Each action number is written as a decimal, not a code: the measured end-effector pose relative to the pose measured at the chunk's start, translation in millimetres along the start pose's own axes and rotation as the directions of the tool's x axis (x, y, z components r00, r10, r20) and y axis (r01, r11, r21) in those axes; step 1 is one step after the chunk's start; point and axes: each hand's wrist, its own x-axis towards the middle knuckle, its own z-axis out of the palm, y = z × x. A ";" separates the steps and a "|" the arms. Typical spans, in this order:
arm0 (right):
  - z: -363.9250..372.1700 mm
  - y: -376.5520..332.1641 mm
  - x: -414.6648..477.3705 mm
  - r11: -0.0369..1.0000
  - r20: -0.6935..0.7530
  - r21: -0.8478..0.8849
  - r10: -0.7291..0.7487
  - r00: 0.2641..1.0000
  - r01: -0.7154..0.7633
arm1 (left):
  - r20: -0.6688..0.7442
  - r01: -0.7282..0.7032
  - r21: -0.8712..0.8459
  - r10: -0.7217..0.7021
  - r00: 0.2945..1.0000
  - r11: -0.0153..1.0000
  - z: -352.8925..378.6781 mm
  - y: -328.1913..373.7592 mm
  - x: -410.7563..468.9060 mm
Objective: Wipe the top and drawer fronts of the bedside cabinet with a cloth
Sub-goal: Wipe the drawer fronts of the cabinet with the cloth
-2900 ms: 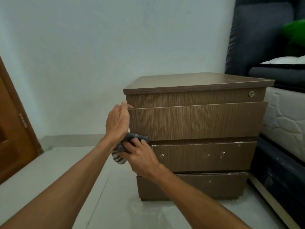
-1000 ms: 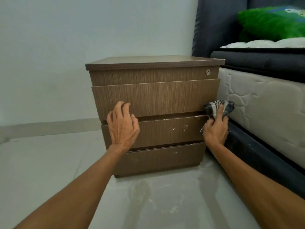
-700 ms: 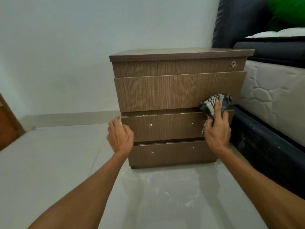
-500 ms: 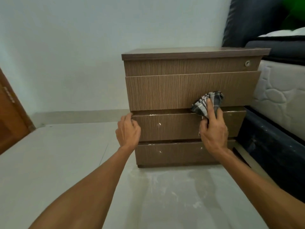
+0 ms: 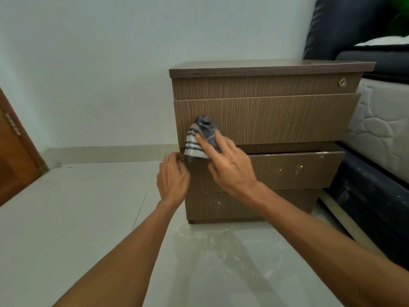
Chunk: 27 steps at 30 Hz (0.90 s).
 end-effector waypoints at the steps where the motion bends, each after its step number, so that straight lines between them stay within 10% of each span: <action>1: 4.5 -6.9 3.6 1.000 0.026 -0.003 -0.030 0.999 0.030 | 0.011 0.026 -0.013 -0.026 1.000 1.000 0.1 -1.2 -0.6; 27: -29.4 114.8 -77.0 0.950 0.194 -0.308 0.112 0.975 -0.047 | -0.070 0.078 0.215 -0.065 0.995 0.973 13.1 14.1 -8.6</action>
